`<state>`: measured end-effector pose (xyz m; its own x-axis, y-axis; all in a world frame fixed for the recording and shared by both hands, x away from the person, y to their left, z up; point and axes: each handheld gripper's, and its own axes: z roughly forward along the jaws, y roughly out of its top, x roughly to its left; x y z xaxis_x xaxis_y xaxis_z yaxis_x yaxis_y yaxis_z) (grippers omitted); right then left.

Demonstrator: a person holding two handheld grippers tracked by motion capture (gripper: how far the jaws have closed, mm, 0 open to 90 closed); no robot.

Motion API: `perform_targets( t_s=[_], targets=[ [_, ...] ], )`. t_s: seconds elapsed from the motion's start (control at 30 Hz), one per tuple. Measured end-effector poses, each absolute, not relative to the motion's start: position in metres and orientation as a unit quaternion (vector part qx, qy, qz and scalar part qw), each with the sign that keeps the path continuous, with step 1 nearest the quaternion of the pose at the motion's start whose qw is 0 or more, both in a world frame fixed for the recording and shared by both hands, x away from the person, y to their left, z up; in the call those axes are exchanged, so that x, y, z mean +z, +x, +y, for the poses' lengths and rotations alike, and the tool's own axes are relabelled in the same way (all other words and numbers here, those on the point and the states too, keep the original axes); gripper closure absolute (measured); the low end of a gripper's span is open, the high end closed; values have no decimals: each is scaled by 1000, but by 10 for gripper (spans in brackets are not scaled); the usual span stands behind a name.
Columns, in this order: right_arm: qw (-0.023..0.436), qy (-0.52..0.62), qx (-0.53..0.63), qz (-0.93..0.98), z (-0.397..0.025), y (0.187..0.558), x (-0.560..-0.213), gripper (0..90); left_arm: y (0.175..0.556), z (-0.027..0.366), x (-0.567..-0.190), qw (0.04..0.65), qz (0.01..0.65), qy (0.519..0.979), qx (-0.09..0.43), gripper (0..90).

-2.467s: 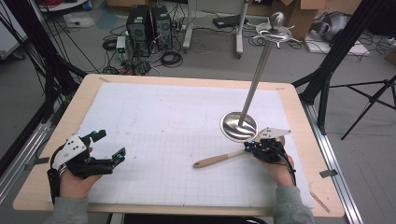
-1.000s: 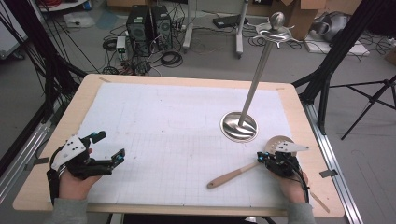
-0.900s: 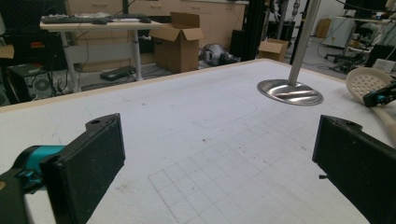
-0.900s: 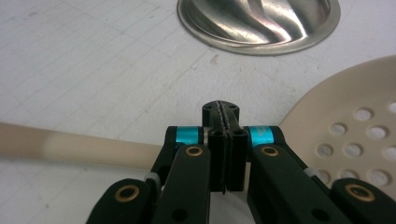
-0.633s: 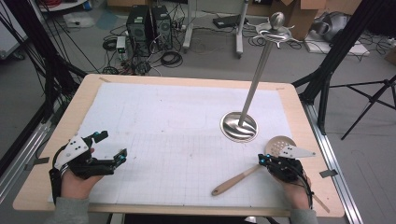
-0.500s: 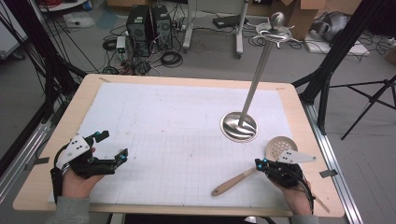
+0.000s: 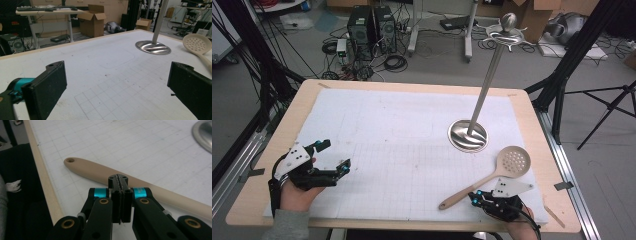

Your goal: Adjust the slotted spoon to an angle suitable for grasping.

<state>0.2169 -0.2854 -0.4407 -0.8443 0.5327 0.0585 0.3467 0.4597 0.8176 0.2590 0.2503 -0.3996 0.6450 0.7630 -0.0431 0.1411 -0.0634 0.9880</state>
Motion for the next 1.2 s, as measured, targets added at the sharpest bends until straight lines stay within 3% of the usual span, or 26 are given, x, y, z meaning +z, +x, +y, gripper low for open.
perform_targets(
  t_s=[0.37,1.2],
  targets=[
    [82,236,431,867,-259,226,-448,900,258,255,-400,600,340,672,267,28],
    [118,280,407,862,-220,283,-448,900,250,261,-401,596,345,672,271,28]
  ],
)
